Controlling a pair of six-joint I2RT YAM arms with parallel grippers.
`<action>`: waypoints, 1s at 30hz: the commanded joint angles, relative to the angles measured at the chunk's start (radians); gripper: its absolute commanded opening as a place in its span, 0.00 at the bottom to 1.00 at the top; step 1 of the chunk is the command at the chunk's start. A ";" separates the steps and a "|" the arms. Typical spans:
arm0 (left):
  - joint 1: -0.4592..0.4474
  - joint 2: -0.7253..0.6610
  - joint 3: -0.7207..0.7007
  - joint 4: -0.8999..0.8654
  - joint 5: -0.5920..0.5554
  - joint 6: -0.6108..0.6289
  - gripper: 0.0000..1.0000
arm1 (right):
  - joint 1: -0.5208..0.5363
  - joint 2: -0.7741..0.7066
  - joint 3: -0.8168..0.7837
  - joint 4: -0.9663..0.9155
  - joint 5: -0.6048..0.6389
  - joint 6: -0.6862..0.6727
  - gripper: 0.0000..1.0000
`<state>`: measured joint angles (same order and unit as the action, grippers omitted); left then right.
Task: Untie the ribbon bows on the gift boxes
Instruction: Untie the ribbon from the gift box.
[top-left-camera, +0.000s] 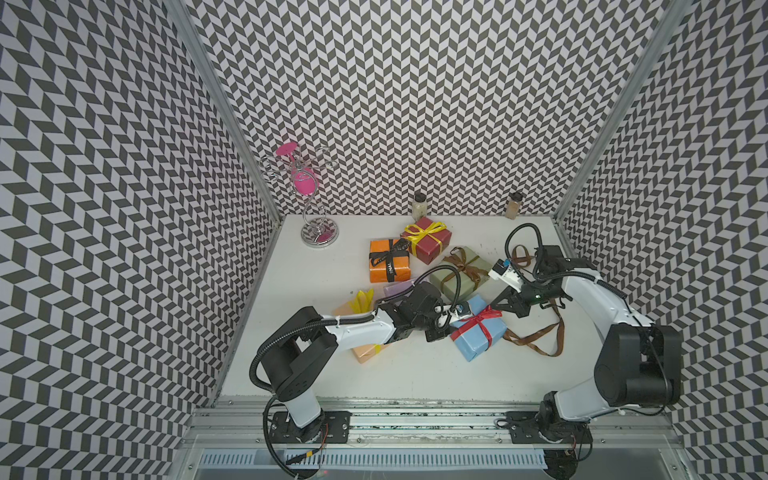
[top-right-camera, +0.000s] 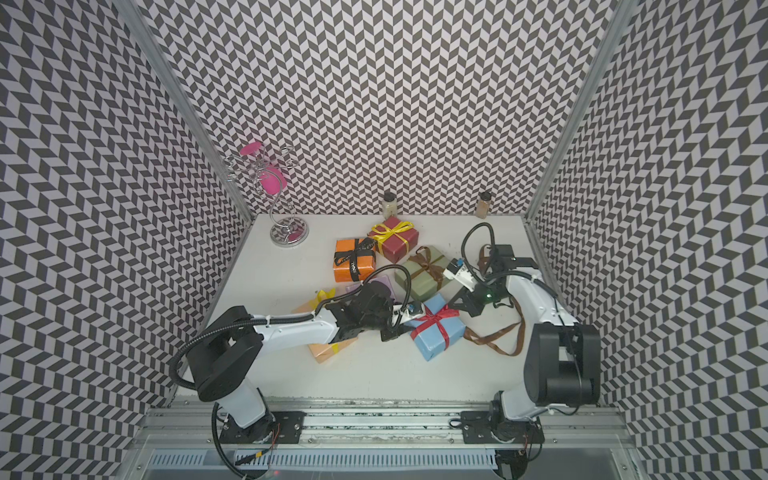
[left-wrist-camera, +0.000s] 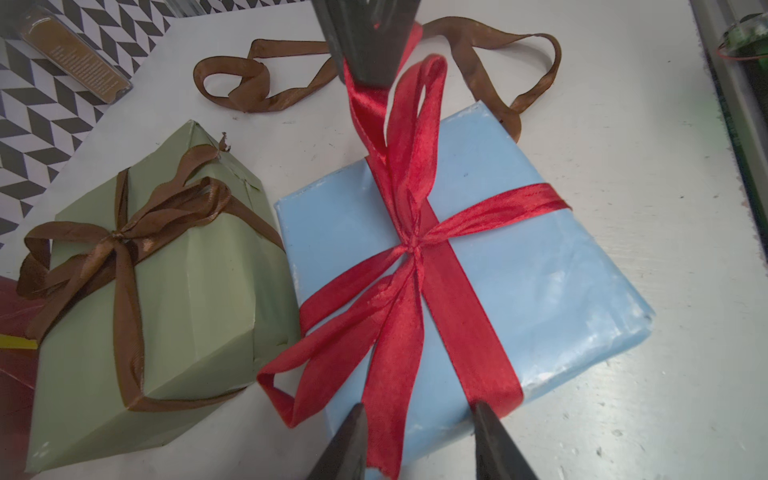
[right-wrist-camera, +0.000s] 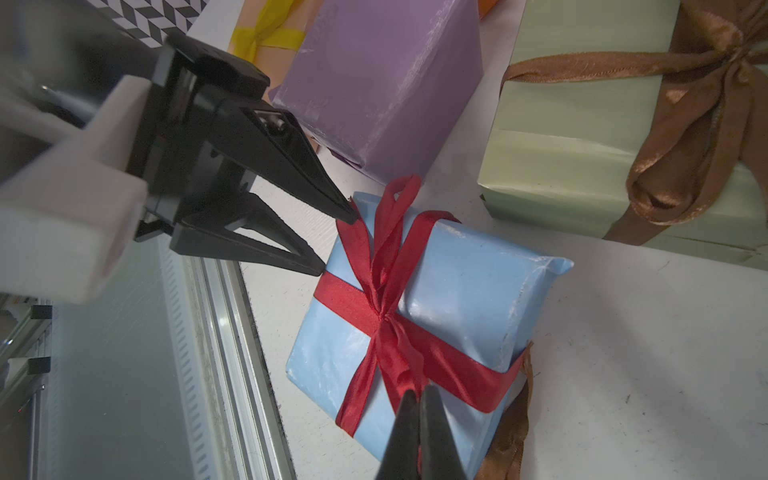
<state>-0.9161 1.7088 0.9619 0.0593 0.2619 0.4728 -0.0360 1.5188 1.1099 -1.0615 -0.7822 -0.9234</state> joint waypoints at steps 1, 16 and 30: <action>-0.004 0.010 0.027 0.023 -0.030 -0.021 0.43 | -0.005 -0.026 0.010 0.000 -0.026 -0.022 0.00; -0.018 0.014 0.085 0.005 -0.043 -0.090 0.52 | -0.004 -0.026 0.010 0.001 -0.023 -0.020 0.00; -0.073 0.101 0.095 0.050 -0.297 -0.085 0.79 | -0.005 -0.049 -0.004 0.003 -0.021 -0.023 0.00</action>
<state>-0.9886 1.7714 1.0355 0.1200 0.0395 0.3874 -0.0360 1.5055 1.1099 -1.0618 -0.7826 -0.9249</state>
